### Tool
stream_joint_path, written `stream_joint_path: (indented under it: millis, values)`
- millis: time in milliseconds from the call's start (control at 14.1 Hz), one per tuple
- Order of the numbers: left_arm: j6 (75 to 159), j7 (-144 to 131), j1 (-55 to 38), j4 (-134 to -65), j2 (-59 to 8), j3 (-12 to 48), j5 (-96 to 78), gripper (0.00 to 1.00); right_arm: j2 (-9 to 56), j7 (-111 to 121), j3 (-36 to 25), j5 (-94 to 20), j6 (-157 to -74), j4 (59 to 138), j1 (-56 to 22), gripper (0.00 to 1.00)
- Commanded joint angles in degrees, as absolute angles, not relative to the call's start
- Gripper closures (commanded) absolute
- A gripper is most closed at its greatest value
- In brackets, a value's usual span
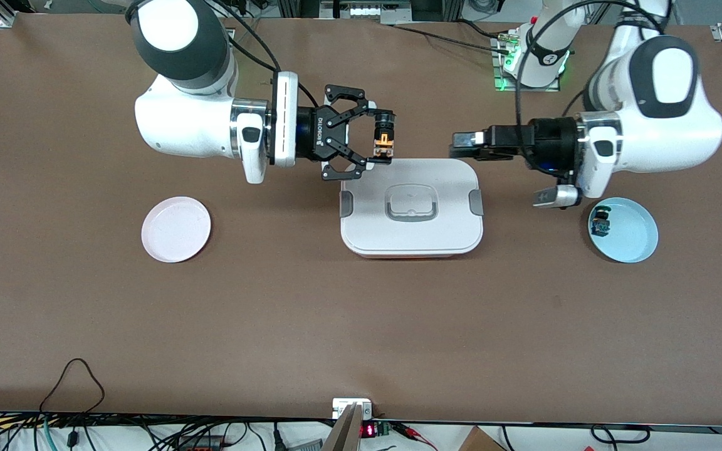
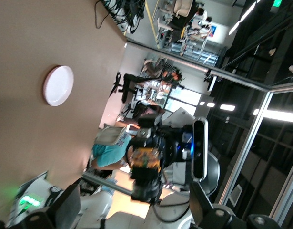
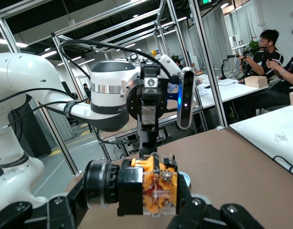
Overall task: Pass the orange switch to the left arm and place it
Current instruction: 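Carry the switch above the box while the left gripper reaches toward it, then close the left gripper on the switch and open the right gripper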
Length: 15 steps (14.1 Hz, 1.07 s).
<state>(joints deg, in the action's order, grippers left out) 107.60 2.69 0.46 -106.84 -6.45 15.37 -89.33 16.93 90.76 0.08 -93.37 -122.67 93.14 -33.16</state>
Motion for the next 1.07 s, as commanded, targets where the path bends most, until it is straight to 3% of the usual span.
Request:
stream_joint_path:
  millis: [0, 355, 569, 782, 853, 995]
  values:
    - [112.5, 2.5, 0.5, -106.9, -6.5, 18.7, -92.3, 0.00, 17.0, 94.3, -0.3, -94.9, -122.5, 92.8, -33.8, 1.00]
    - [119.7, 3.4, -0.4, -106.6, -7.3, 24.6, -92.3, 0.02, 17.0, 94.7, -0.3, -95.0, -122.5, 92.3, -34.2, 1.00]
    - [119.4, 4.7, -0.3, -106.5, -7.6, 24.7, -92.3, 0.20, 17.0, 94.8, -0.3, -95.0, -122.5, 92.3, -34.2, 1.00]
    - [118.7, 4.6, 0.5, -106.2, -7.3, 24.7, -92.3, 0.23, 17.0, 94.8, -0.3, -94.9, -122.5, 92.3, -34.6, 1.00]
    - [118.6, 4.7, 0.4, -106.1, -7.3, 24.7, -92.2, 0.33, 17.0, 94.7, -0.3, -94.9, -122.5, 92.3, -34.6, 1.00]
    - [118.6, 4.7, -0.2, -105.9, -7.3, 24.8, -92.2, 0.63, 17.0, 94.8, -0.3, -94.9, -122.5, 92.3, -34.5, 1.00]
